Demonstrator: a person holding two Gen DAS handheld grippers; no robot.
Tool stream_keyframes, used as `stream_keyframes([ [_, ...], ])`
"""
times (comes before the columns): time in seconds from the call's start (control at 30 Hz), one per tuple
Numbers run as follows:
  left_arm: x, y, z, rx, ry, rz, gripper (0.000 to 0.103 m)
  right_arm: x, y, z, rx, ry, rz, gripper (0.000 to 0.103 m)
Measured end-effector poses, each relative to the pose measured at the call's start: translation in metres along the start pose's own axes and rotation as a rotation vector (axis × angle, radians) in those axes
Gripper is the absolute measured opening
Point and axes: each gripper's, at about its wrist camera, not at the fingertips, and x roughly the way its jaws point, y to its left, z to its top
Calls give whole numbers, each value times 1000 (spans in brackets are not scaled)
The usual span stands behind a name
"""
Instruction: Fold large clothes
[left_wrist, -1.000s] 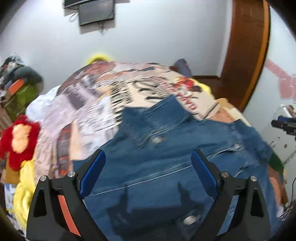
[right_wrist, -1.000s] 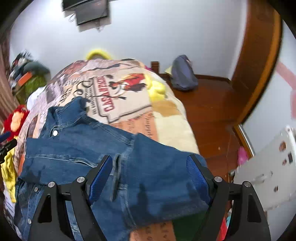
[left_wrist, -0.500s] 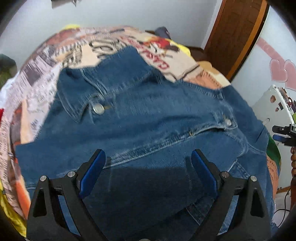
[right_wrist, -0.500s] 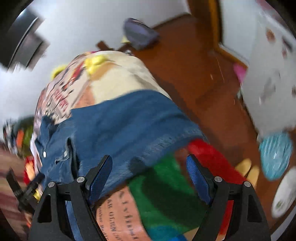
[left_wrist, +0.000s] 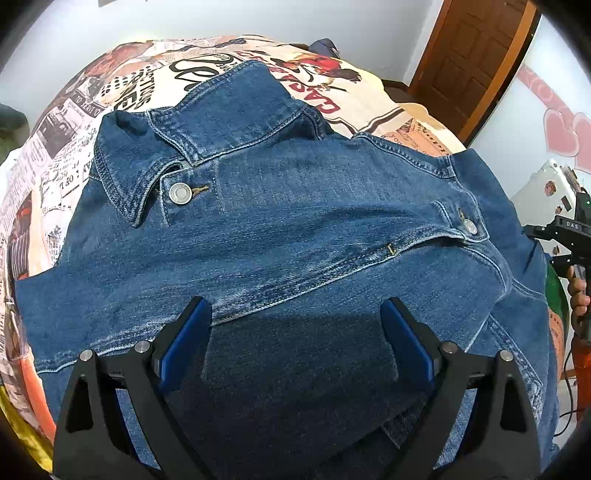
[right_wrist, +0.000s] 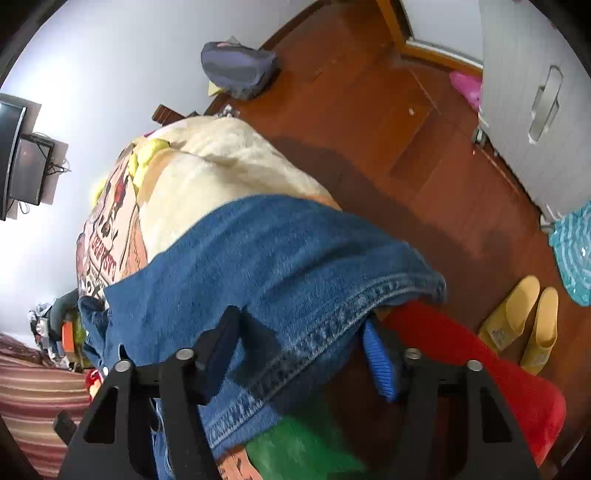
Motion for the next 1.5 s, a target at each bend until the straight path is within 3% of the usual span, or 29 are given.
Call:
stream_keyframes([
  [0.13,-4,2,0,-12,-3,4,94,-11,11,-1,-44,-68,-27,23],
  [0.23,-12,3,-1,-15,-18,1,94,-25,23,-2,-50,-102,-6,15],
  [0.4,-37,7,-4,-9,-73,9,94,-63,70,-10,-166,-189,32,13],
  [0.53,-57,14,-7,-25,-117,1,94,-97,121,-23,-279,-237,113,13],
  [0.77,-90,32,-20,-52,-182,-4,94,-122,226,-58,-479,-251,240,9],
  [0.9,-108,47,-30,-78,-214,5,94,-110,287,-89,-582,-194,301,9],
  [1.1,-124,70,-46,-114,-235,31,94,-52,349,-152,-743,-29,281,9],
  [1.23,-129,84,-57,-141,-233,49,94,-2,353,-190,-800,115,216,9],
  [1.5,-125,96,-68,-180,-209,59,94,71,317,-228,-821,342,53,9],
])
